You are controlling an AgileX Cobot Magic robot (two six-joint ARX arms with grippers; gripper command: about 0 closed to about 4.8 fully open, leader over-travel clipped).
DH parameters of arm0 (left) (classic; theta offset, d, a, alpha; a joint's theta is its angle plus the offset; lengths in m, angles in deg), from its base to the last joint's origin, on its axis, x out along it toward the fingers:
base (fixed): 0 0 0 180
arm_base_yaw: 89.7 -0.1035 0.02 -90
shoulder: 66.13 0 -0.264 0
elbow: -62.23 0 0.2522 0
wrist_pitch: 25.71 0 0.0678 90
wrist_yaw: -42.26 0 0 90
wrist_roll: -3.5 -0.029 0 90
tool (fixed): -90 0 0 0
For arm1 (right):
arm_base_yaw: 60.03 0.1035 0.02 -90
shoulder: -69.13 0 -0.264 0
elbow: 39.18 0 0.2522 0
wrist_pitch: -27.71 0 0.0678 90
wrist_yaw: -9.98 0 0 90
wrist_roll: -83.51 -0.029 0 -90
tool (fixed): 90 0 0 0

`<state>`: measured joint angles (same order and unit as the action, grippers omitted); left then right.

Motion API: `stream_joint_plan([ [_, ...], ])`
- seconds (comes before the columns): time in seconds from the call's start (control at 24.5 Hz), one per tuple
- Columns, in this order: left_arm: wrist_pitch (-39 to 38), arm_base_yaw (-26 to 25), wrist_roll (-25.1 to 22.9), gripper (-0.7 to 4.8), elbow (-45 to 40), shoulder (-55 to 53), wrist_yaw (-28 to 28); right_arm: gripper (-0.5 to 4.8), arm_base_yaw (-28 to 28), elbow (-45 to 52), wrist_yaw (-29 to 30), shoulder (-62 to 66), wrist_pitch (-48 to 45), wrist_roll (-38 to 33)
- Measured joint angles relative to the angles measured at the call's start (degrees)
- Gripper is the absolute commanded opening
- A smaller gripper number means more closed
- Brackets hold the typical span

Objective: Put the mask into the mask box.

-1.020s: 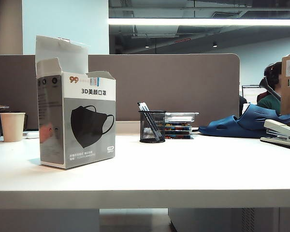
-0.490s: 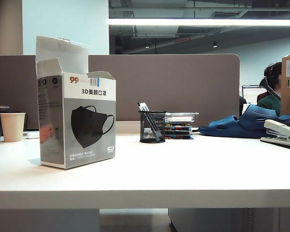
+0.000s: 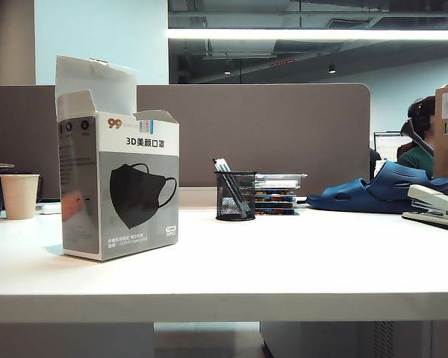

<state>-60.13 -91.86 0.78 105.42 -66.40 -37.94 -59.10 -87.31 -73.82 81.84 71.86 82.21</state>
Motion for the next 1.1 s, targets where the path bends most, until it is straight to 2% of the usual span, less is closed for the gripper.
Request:
stream_joint_plan([
  [0.2, -2.75, 0.0, 0.0, -0.06, -0.79, 0.13, 0.0, -0.09, 0.02, 5.22, 0.02, -5.29, -0.44, -0.15],
  [0.45, 0.48, 0.0, 0.66, -0.06, -4.11, 0.17, -1.07, -0.09, 0.04, 12.98, 0.39, -12.41, -5.14, -0.39],
  [0.57, 4.7, 0.0, 2.6, -0.06, -8.09, 0.15, -1.09, -0.09, 0.04, 14.43, 0.46, -12.41, -8.07, -1.07],
  [0.86, 22.01, 0.0, 4.83, -0.06, -21.62, 0.15, -1.97, -0.09, 0.11, 21.46, 0.44, -12.44, -17.22, -2.05],
  [1.1, 26.25, 0.02, 4.96, -0.06, -26.93, 0.15, -2.14, -0.09, 0.11, 30.47, 0.42, -12.44, -24.94, -2.08],
])
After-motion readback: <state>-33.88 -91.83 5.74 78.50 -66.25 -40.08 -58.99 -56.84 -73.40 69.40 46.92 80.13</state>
